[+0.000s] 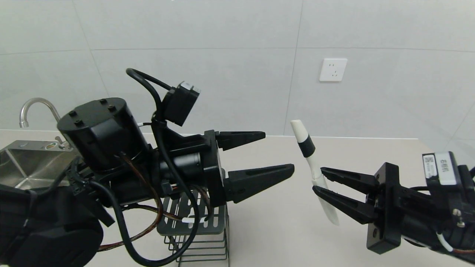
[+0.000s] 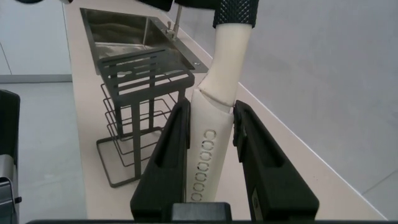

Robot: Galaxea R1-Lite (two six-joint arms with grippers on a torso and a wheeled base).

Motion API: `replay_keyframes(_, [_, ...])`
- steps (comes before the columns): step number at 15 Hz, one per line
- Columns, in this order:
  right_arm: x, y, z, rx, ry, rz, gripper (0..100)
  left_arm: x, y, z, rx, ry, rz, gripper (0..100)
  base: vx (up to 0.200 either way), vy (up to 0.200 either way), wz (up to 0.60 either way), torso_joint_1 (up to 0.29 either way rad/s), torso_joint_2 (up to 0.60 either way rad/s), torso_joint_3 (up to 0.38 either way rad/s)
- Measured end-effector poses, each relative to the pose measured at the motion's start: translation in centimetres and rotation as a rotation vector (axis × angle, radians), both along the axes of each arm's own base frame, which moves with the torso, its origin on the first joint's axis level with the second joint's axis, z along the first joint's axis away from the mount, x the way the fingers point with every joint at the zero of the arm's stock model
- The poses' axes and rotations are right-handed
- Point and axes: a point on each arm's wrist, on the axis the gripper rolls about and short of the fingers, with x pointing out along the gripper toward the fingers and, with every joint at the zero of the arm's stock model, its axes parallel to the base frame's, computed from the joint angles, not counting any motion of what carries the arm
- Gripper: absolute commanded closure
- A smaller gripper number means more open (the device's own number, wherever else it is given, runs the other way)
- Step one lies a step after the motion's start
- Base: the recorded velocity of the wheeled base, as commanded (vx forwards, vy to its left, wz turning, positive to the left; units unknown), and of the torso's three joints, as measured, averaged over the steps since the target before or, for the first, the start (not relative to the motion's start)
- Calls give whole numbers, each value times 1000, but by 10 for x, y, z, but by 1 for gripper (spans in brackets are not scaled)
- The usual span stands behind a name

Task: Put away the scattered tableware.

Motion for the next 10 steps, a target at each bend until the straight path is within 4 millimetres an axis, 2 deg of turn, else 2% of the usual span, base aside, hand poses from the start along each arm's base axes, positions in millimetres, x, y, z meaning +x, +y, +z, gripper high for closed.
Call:
replay_keyframes(7, [18,13,11,29,-41,4,100,12,-25,4,-107,-109,-30,0,0,0,0,0,0,0])
replay_keyframes(10, [24,18,16,42,-60,8,100,20,-31,4,-128,-111,29,0,0,0,0,0,0,0])
